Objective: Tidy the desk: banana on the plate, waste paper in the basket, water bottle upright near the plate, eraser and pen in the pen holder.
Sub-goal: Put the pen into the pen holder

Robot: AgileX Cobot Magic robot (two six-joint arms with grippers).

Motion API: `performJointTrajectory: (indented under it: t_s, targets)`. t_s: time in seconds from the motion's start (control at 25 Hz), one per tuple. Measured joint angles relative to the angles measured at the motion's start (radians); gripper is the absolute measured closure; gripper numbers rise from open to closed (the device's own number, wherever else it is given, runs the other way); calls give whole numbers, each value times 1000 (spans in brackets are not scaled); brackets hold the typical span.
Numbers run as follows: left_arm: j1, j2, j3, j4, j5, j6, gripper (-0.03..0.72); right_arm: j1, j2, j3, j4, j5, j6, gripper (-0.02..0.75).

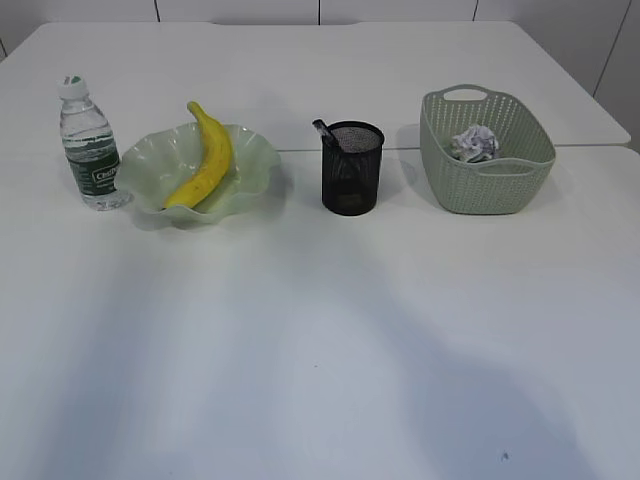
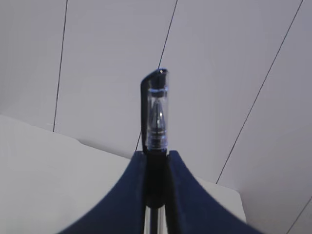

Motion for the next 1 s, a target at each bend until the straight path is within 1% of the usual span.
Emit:
performJointTrajectory:
  t_s: [0.28, 0.44, 0.56, 0.72, 0.84, 0.92, 1.0]
  targets:
    - [0, 0, 0, 0, -34, 0, 428, 6, -112, 0, 4, 98, -21, 682]
    - [0, 0, 0, -10, -42, 0, 428, 6, -183, 2, 15, 120, -44, 682]
    - [0, 0, 0, -17, -50, 0, 428, 4, -258, 55, 24, 120, -70, 681]
    - [0, 0, 0, -26, -56, 0, 428, 4, -365, 175, 24, 120, -82, 678]
    - [0, 0, 0, -41, -60, 0, 428, 4, -455, 305, 24, 120, -83, 678]
    - [0, 0, 0, -46, -60, 0, 428, 4, -509, 402, 24, 100, -83, 677]
    - [0, 0, 0, -52, -63, 0, 428, 4, -567, 509, 32, 45, -84, 676]
